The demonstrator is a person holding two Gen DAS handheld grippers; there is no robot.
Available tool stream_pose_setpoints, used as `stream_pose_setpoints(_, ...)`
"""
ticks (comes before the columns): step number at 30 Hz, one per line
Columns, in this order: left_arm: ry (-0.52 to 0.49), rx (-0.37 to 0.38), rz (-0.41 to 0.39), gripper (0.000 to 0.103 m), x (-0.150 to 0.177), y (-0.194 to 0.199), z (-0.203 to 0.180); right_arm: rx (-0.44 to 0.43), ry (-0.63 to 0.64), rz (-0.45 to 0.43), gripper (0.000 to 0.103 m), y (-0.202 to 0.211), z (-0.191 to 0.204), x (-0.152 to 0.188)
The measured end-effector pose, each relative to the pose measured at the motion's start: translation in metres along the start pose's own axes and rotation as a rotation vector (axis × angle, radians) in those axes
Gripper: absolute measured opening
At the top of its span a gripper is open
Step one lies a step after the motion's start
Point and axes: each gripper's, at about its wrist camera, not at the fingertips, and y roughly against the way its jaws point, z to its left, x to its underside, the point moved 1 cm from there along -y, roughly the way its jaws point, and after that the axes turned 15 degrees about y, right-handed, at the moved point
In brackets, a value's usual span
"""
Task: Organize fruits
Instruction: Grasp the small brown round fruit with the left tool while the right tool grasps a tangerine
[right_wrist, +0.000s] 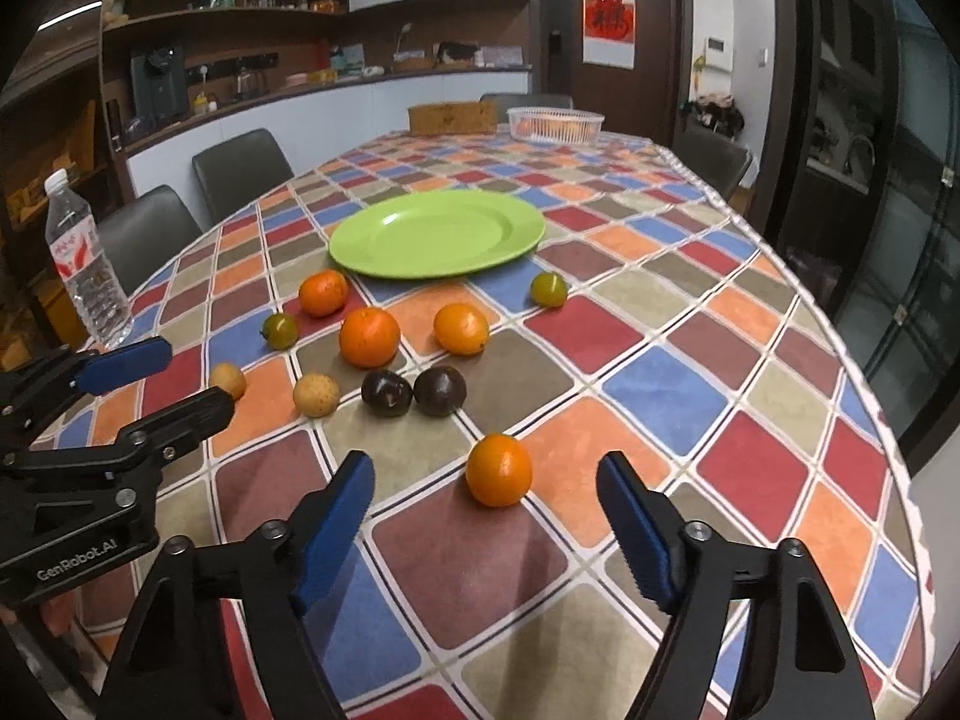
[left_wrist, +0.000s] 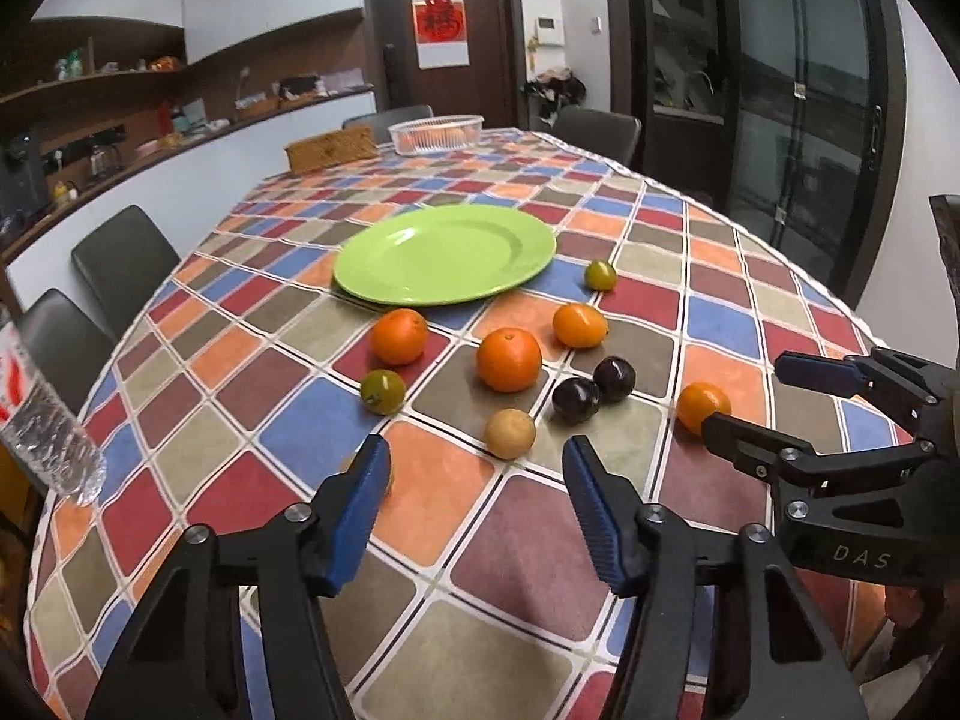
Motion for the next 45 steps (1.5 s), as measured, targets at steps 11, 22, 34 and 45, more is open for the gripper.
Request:
stream_pose_setpoints(11,-0.025,0.035,0.116,0.043,-0.005,-0.042,-0.009,-0.052,-0.018,0.082,0.057,-0.031,-0.009,0.000)
stream_pose_setpoints(22,-0.028,0.024,0.183,0.028,-0.009,-0.068,-0.012,-0.113,-0.028,0.117,0.042,-0.047,-0.012,0.000)
stream_pose_setpoints(34,0.009,0.028,0.211,0.027,-0.008,-0.074,-0.008,-0.140,-0.044,0.150,0.031,-0.057,-0.018,-0.001)
stream_pose_setpoints(45,0.043,0.047,0.161,0.027,-0.018,-0.053,-0.008,-0.173,-0.019,0.093,0.031,-0.043,-0.017,-0.017)
